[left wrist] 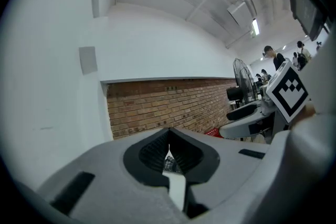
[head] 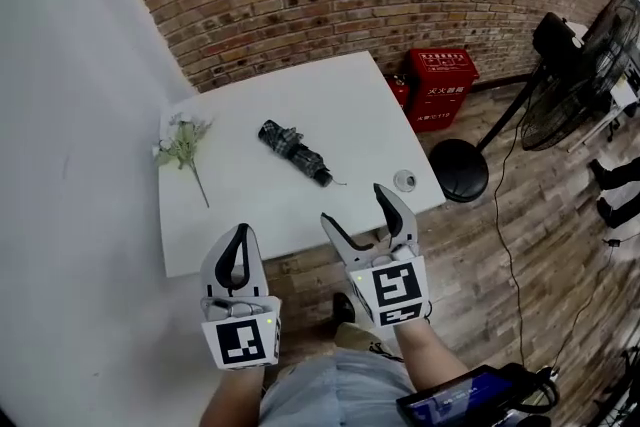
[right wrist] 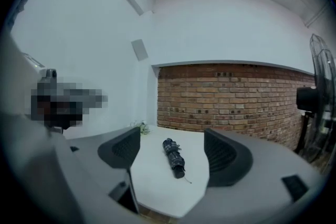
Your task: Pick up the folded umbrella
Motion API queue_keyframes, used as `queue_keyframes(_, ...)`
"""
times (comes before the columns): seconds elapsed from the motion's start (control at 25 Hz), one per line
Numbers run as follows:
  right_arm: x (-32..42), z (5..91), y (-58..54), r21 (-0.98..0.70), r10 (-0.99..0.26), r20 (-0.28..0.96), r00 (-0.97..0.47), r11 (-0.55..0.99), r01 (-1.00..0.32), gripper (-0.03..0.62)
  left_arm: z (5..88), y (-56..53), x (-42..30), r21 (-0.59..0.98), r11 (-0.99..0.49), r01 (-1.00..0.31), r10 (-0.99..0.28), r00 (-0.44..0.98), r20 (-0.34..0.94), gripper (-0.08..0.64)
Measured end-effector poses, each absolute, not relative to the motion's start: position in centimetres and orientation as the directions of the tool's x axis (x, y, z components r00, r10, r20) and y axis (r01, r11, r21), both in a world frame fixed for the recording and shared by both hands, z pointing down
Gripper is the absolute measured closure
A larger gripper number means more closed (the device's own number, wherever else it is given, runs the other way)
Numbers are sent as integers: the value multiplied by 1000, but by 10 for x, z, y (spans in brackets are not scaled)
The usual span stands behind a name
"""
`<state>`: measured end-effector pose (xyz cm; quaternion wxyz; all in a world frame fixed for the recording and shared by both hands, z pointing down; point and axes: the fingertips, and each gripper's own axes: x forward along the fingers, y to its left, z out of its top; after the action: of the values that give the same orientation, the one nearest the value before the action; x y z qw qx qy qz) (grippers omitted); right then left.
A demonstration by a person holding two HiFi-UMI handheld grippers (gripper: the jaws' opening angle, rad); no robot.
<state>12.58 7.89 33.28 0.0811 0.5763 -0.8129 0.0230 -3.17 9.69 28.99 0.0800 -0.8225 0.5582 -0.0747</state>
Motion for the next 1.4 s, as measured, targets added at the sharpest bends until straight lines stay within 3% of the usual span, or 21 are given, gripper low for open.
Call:
queue_keyframes(0.6,117,304,-26,88,-890,109,-442,452,-888,213,261,26,-42,-263,-211,-941,-973,228,-35,552)
queue_keyframes(0.84,100,285,-44,111,-865,95,-493,501,-858,213,254,24,-60,-214,-142,-967,-988,150,-22,552)
queue_keyframes(1.4,58,323,-93,127,-835,214,-507,539,-833,212,277,-31,-95,-159,-155,-975,-988,154,23,552)
